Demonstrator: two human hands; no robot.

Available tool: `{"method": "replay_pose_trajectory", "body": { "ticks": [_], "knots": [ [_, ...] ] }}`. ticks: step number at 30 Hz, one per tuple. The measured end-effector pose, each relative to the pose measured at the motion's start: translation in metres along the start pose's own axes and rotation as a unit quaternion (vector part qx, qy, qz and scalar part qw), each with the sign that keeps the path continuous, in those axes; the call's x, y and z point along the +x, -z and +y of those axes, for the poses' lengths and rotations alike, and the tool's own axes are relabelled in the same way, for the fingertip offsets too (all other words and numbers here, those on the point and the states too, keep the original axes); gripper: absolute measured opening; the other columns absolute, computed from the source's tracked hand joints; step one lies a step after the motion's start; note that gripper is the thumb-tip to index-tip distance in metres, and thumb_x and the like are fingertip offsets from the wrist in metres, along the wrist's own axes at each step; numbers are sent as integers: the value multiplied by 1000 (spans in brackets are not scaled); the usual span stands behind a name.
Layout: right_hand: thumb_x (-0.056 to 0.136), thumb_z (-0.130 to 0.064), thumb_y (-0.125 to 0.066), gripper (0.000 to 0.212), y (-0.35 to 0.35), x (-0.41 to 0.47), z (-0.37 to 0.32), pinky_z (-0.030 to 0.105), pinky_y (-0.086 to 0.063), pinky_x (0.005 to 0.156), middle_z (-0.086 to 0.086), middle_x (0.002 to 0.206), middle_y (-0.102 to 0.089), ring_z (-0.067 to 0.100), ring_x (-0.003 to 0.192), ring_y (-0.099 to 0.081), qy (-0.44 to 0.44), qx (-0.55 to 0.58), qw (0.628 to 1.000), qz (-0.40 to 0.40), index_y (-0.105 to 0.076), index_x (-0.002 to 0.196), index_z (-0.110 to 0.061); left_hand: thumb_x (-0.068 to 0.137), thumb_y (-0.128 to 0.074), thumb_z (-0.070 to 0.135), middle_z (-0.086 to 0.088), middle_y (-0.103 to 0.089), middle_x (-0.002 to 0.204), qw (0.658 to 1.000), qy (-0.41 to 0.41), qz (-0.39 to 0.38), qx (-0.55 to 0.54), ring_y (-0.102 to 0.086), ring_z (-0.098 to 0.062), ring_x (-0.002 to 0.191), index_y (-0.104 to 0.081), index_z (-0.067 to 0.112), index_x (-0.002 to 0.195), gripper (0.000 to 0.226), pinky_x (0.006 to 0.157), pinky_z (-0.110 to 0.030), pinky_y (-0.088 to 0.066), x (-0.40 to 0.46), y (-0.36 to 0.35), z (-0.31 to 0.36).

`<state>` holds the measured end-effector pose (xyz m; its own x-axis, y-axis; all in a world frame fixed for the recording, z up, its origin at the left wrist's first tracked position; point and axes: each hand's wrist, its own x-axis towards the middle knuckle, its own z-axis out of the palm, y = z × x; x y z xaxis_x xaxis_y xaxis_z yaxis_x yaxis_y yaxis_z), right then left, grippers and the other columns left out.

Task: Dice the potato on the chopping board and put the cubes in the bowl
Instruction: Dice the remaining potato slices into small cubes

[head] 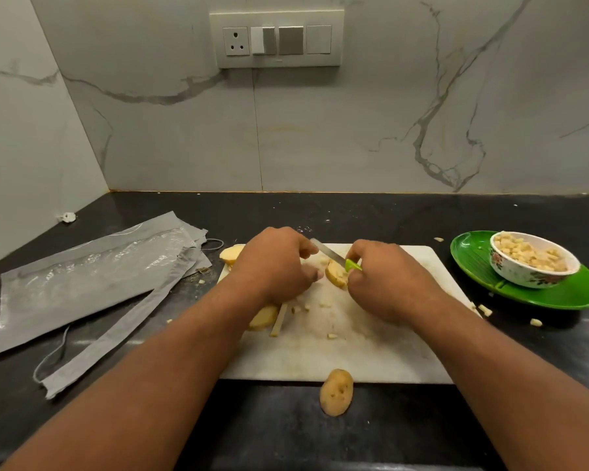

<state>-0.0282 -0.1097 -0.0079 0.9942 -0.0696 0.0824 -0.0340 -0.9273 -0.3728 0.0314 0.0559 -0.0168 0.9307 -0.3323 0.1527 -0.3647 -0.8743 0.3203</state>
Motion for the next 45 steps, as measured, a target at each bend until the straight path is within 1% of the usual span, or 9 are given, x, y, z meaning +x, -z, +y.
{"method": "replay_pose_trajectory", "body": {
  "ticks": [5,12,17,21,28,32,36,40,45],
  "knots": [
    [91,-43,-64,18,-13,12,6,32,-54,71,-7,94,-63,13,80,-58,8,11,999,41,-57,103,-31,90,-78,41,14,-72,123,997,2,-7,-82,-63,-6,110,-72,34,129,40,97,-26,-50,3,10,-22],
    [80,-59,-68,43,-28,21,1,29,-43,74,-3,108,-62,18,95,-59,15,-6,997,75,-68,113,-33,92,-77,36,25,-68,92,989,-2,22,-144,-62,3,91,-77,36,115,23,74,-19,-44,1,15,-36],
    [86,-35,-52,10,-35,26,-5,33,-39,70,3,102,-51,25,85,-53,13,-29,997,66,-52,91,-27,97,-73,29,21,-71,88,978,3,38,-207,-65,1,82,-79,32,112,17,68,-14,-46,-2,14,-39],
    [89,-33,-47,8,-33,23,3,35,-39,71,4,102,-49,25,86,-49,17,-71,995,61,-44,93,-27,100,-69,25,16,-74,96,971,4,52,-234,-67,-2,87,-78,31,113,17,74,-18,-54,-6,17,-42],
    [82,-31,-51,10,-12,16,46,36,-39,73,8,105,-54,32,93,-55,-36,-135,986,96,-52,90,-24,96,-73,31,15,-62,133,992,-14,-25,-119,-53,-10,125,-75,42,117,24,95,-28,-39,-12,35,-51],
    [88,-40,-52,20,-19,16,40,36,-39,73,3,97,-45,31,96,-56,4,-134,984,115,-56,99,-23,91,-79,34,7,-53,151,997,7,-64,-53,-45,-19,141,-69,46,126,38,100,-29,-34,-12,40,-59],
    [90,-29,-49,11,-19,19,45,35,-38,73,6,103,-50,29,89,-52,-2,-143,983,111,-56,97,-23,95,-74,20,14,-66,127,992,15,-52,-115,-58,-10,120,-74,42,118,32,94,-26,-41,-12,46,-67],
    [90,-25,-50,6,-12,19,55,36,-39,73,10,102,-53,30,86,-51,-29,-128,982,133,-54,89,-20,89,-81,27,13,-73,91,991,18,-47,-124,-66,-6,89,-79,35,97,12,69,-21,-47,-13,56,-75],
    [91,-45,-56,22,-14,10,36,35,-37,72,2,95,-48,24,84,-49,30,-103,978,178,-54,96,-23,68,-94,38,18,-70,104,987,34,-154,-32,-60,-3,98,-77,39,101,37,90,-33,-47,-17,58,-75]
  ]
}}
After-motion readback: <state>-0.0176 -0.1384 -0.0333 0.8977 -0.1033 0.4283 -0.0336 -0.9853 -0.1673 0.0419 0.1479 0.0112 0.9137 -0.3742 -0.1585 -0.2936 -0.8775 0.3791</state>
